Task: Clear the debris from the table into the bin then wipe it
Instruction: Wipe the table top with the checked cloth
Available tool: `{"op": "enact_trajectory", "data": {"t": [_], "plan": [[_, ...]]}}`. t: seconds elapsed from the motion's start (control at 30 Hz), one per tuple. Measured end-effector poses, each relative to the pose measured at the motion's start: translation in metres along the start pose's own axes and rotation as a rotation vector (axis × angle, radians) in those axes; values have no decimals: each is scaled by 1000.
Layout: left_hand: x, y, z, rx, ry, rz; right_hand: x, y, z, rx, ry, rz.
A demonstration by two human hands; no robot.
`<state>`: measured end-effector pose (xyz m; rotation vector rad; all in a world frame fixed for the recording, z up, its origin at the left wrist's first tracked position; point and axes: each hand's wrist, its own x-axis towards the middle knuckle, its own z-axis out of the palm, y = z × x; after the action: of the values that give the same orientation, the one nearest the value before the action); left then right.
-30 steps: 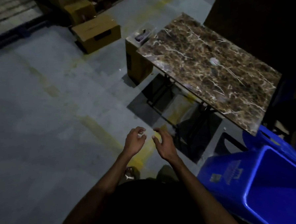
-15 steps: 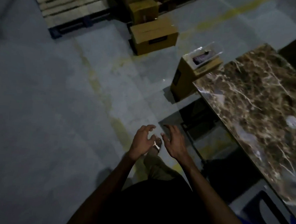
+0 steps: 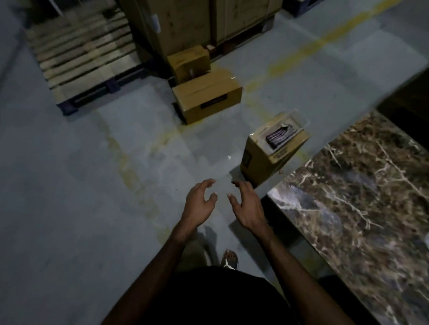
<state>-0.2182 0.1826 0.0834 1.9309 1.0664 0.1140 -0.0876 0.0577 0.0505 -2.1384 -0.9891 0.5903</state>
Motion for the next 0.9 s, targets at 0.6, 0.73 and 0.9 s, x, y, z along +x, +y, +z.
{"op": "enact_trajectory", "data": {"t": [0.6,0.73,0.9], "plan": [[330,106,30,-1,-536,178,235,45,-43,2,305,451],[369,123,50,-3,-559,142,272,64,-58,6,288,551],[414,140,96,25,-534,13,313,120,-67,-53,197,642]]}}
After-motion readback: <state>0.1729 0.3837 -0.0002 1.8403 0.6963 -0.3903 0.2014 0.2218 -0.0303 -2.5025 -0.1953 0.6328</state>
